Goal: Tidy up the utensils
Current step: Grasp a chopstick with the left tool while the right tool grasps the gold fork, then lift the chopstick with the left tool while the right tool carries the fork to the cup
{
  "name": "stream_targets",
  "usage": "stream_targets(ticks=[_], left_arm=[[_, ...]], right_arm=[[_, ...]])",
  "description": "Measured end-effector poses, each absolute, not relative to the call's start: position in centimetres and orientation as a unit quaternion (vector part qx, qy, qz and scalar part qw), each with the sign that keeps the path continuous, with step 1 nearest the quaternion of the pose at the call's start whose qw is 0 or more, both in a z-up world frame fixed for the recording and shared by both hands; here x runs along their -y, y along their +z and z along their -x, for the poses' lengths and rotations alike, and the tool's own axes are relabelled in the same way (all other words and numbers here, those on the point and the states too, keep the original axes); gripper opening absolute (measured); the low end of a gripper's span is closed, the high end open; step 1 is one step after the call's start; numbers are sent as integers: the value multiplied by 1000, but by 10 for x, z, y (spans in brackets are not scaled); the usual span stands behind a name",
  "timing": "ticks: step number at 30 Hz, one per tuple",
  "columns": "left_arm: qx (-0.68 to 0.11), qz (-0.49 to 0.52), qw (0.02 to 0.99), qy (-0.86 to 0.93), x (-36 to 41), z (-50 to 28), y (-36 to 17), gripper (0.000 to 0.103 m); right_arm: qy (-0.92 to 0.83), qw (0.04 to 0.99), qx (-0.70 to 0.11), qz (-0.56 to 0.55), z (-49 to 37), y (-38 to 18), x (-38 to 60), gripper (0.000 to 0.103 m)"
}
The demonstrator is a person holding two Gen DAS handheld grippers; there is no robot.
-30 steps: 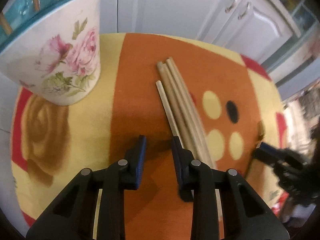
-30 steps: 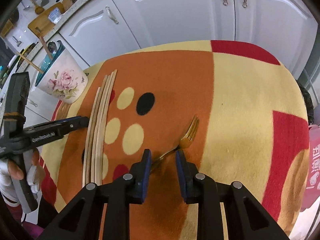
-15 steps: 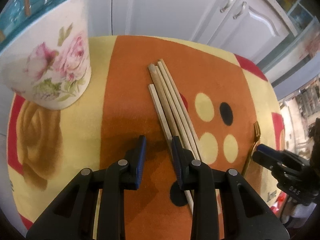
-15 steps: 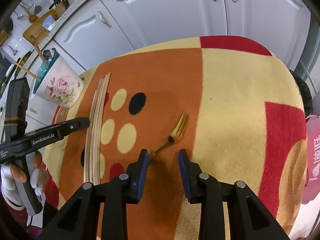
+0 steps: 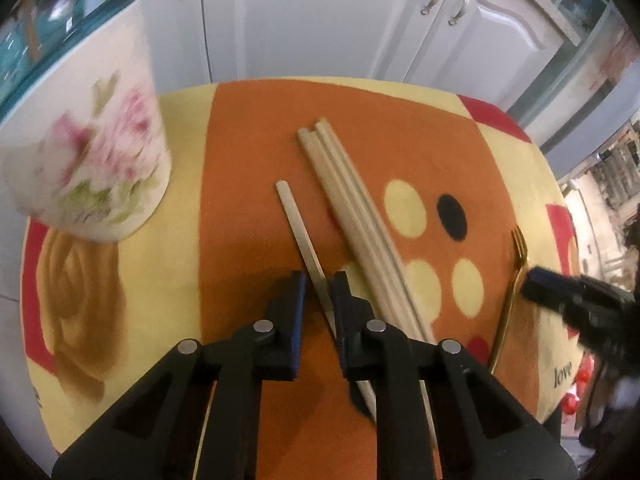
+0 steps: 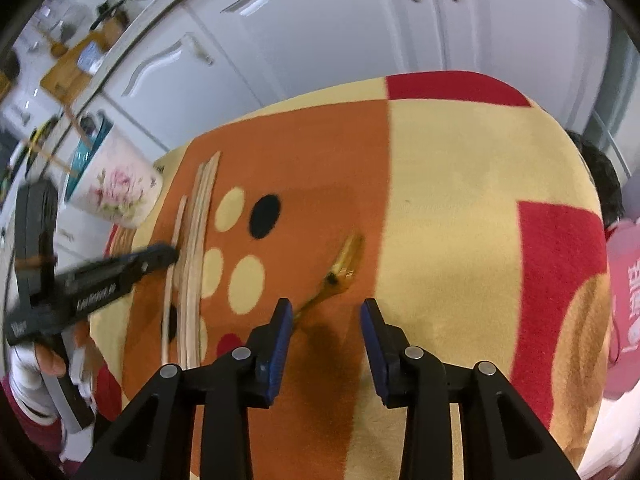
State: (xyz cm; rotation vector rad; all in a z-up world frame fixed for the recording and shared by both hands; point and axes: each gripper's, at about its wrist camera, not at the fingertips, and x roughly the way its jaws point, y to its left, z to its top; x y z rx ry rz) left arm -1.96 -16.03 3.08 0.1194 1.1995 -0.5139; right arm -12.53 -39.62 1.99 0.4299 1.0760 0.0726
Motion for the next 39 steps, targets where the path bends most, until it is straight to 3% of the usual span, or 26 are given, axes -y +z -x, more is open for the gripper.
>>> stream_targets(ticks=[9, 14, 20, 27, 29, 31, 39], left_arm=[[-579, -38, 778, -241, 139, 30, 31, 8], [-578, -30, 784, -224, 136, 20, 37, 10], [-582, -47, 789, -193, 144, 6, 33, 21], [-571, -88, 796, -183, 155, -4, 31, 23], [-565, -89, 798, -189, 154, -6, 30, 21], [-557, -83, 802, -200, 153, -8, 30, 9], [-539, -26, 810, -230, 127, 3, 57, 6]], right_arm=[[43, 844, -507, -172, 98, 22, 386, 34], [42, 845, -512, -146, 98, 22, 390, 14], [52, 838, -510, -187, 111, 16, 407, 14], [65, 837, -504, -203, 108, 15, 409, 14], [65, 840, -502, -196, 108, 16, 408, 10], [55, 848, -498, -172, 112, 20, 403, 7], [74, 871, -464, -144, 121, 57, 389, 3]])
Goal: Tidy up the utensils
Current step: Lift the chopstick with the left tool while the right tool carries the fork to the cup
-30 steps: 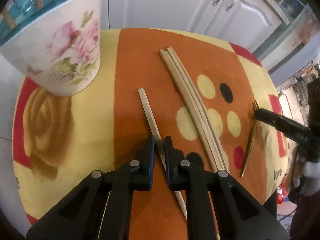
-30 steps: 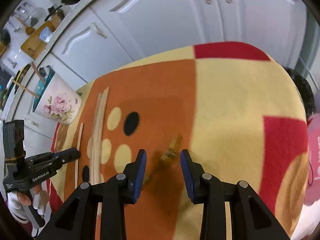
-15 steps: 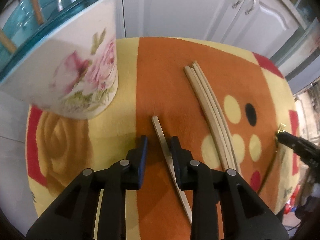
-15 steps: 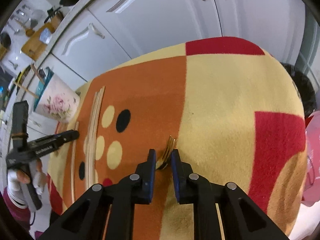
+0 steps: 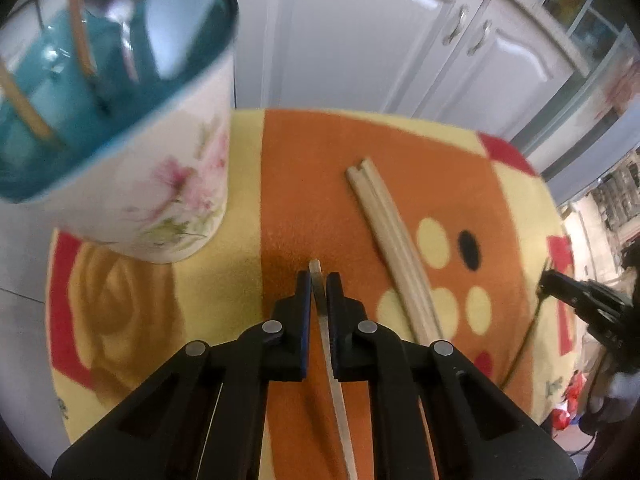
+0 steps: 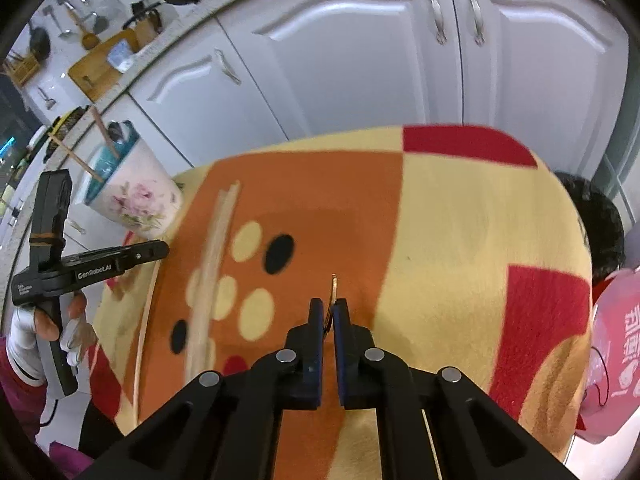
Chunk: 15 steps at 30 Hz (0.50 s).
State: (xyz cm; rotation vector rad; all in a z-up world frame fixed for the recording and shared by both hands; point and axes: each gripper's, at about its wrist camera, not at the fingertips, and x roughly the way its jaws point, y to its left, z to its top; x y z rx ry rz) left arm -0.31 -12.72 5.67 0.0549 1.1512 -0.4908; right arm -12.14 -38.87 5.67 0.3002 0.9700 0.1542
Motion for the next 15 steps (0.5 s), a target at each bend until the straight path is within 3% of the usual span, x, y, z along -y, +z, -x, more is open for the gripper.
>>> stream_targets(ticks=[9, 15], left_arm=[[-472, 12, 845, -252, 84, 33, 129, 5], [-437, 27, 865, -248, 53, 46, 163, 5]], right_arm=[[97, 892, -425, -117, 130, 105, 367, 2], [95, 889, -432, -115, 129, 101, 364, 2]])
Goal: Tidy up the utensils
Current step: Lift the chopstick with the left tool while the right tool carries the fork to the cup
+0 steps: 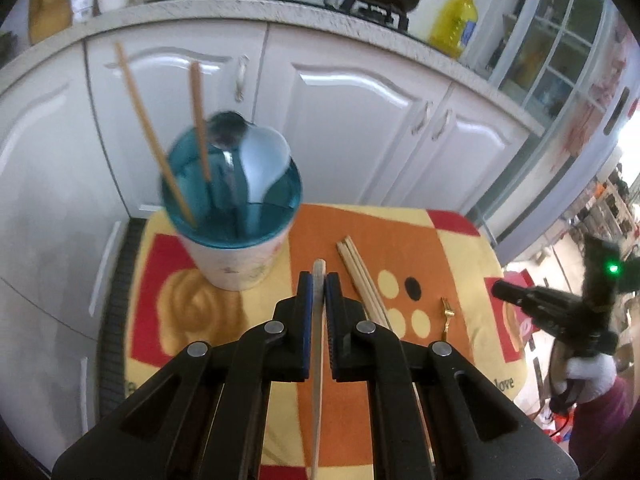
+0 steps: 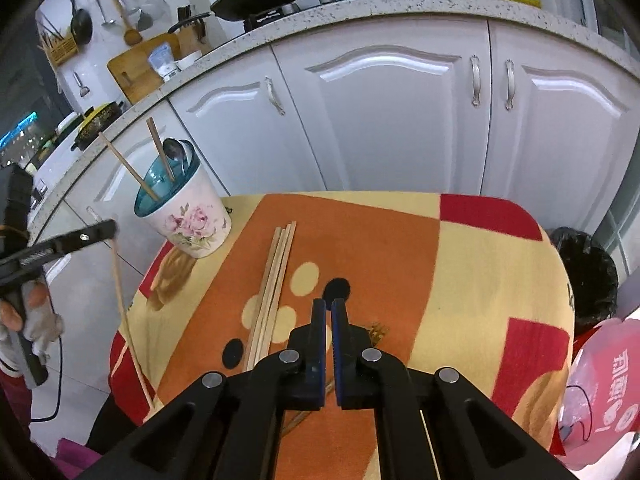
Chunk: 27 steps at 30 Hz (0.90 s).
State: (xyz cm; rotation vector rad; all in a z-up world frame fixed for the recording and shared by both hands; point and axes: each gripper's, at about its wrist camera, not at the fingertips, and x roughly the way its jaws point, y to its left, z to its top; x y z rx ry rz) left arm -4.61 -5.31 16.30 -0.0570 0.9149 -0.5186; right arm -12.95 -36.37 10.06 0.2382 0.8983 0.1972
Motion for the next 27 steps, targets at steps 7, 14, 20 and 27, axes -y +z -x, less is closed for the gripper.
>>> stream_targets(ticks=[7, 14, 20, 27], left_arm=[[-419, 49, 873, -243, 36, 59, 180, 4], [-402, 51, 882, -239, 37, 61, 200, 4], [-402, 46, 882, -244, 46, 60, 200, 4], [-392, 59, 885, -245, 40, 59, 207, 4]], right_arm=[[65, 853, -496, -146, 116, 34, 381, 33], [74, 850, -503, -141, 98, 22, 360, 24], [89, 851, -500, -133, 103, 26, 355, 3], [114, 868, -455, -159, 122, 69, 364, 2]])
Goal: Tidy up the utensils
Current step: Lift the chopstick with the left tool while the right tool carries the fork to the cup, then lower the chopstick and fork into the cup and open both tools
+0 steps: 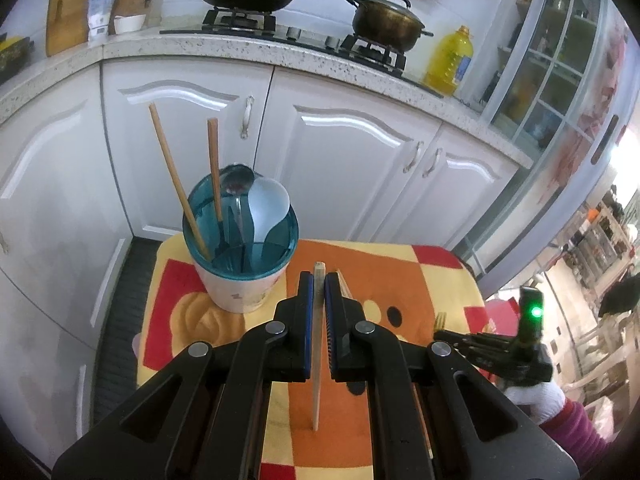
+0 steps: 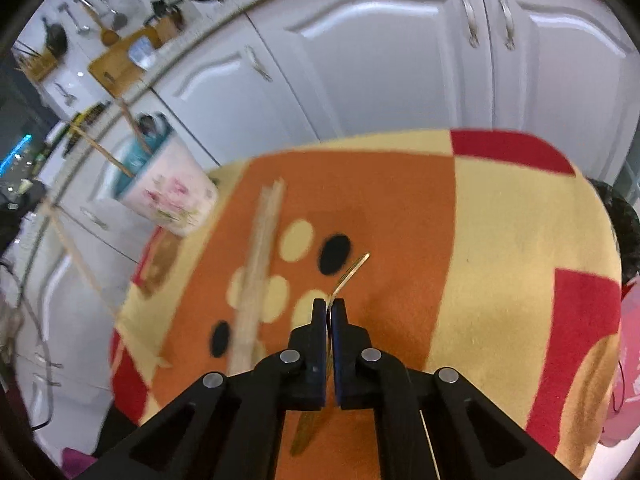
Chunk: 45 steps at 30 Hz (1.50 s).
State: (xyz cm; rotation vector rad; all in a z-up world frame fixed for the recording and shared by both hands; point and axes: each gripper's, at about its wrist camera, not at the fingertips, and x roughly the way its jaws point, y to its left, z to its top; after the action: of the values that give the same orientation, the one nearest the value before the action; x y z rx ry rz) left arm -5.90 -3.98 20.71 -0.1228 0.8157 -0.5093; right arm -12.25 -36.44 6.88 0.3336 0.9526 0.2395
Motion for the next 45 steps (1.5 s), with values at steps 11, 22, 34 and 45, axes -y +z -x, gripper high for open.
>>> stream_targets(ticks=[11, 22, 34, 45], left_arm=[[-357, 72, 900, -242, 18, 63, 247, 4], [-279, 72, 934, -214, -7, 46, 318, 4], [-263, 39, 952, -149, -18, -20, 325, 4], [-314, 14, 940, -134, 8, -46, 247, 4]], right_arm=[[166, 885, -408, -153, 120, 121, 337, 2], [227, 901, -346, -131, 66, 187, 280, 2], [225, 925, -301, -61, -15, 215, 195, 2], [208, 916, -344, -7, -38, 156, 167, 2]])
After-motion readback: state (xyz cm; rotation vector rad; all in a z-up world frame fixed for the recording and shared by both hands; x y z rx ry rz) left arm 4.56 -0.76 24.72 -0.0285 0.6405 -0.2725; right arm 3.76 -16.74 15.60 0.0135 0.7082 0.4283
